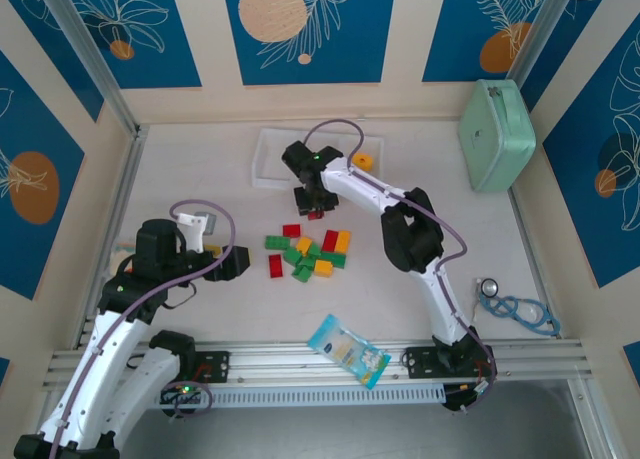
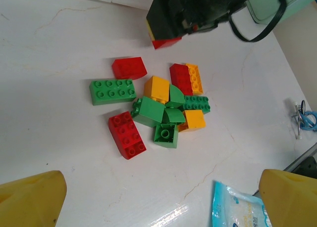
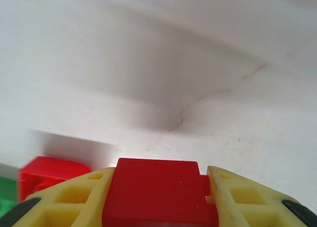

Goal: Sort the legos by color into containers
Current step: Pick up the lego from the center of the table, then place the lego in the container.

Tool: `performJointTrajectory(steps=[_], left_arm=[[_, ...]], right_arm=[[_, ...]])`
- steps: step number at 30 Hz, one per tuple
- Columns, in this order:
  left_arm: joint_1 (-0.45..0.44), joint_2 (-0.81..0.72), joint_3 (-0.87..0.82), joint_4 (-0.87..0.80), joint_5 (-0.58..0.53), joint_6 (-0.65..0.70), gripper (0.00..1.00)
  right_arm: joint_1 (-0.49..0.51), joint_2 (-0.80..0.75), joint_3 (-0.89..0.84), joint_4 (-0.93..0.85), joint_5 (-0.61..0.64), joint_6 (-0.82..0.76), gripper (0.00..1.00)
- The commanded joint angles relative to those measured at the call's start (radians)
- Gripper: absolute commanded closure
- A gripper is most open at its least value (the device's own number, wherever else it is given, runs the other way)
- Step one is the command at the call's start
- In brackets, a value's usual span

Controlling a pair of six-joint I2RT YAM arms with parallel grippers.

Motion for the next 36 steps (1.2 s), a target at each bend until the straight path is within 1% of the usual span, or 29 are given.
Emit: performJointTrajectory(steps=[1, 11, 14, 19, 21, 22, 24, 27, 28, 29, 31, 33, 36], left_arm=[[-0.001, 0.001, 0.002, -0.001, 0.001, 0.015, 0.01], [-0.001, 0.008, 0.001, 0.0, -0.005, 0.014, 0.01], [-0.001, 0.01, 0.001, 0.001, -0.007, 0.014, 0.01], [-0.001, 0.022, 0.001, -0.001, -0.012, 0.014, 0.01], [-0.001, 0.029, 0.002, -0.003, -0.015, 0.015, 0.01], [-0.001, 0.031, 0.003, -0.004, -0.016, 0.015, 0.01], [-0.001, 0.038, 0.004, -0.007, -0.022, 0.013, 0.01], [-0.001, 0.046, 0.006, -0.011, -0.037, 0.011, 0.01], [-0.002, 0.051, 0.007, -0.015, -0.054, 0.009, 0.0], [-0.001, 0.056, 0.01, -0.024, -0.076, 0.007, 0.01], [-0.001, 0.07, 0.016, -0.037, -0.104, 0.005, 0.0], [-0.001, 0.084, 0.017, -0.04, -0.108, 0.003, 0.0], [-0.001, 0.11, 0.02, -0.044, -0.104, 0.005, 0.01]], right_arm=[[-0.011, -0.044, 0.09, 0.055, 0.041, -0.046, 0.69], [-0.107, 0.154, 0.457, 0.024, 0.018, -0.106, 0.68], [-0.142, 0.191, 0.505, 0.036, -0.023, -0.104, 0.68], [-0.181, 0.223, 0.509, 0.08, -0.079, -0.102, 0.65], [-0.189, 0.231, 0.511, 0.098, -0.092, -0.107, 0.63], [-0.19, 0.235, 0.512, 0.103, -0.095, -0.108, 0.6], [-0.192, 0.243, 0.527, 0.106, -0.102, -0.112, 0.48], [-0.192, 0.245, 0.549, 0.094, -0.096, -0.112, 0.27], [-0.192, 0.244, 0.558, 0.084, -0.088, -0.108, 0.19], [-0.192, 0.24, 0.571, 0.07, -0.082, -0.104, 0.14], [-0.192, 0.228, 0.592, 0.036, -0.071, -0.099, 0.1], [-0.191, 0.195, 0.588, 0.008, -0.051, -0.094, 0.07], [-0.189, 0.107, 0.511, -0.011, -0.039, -0.086, 0.01]])
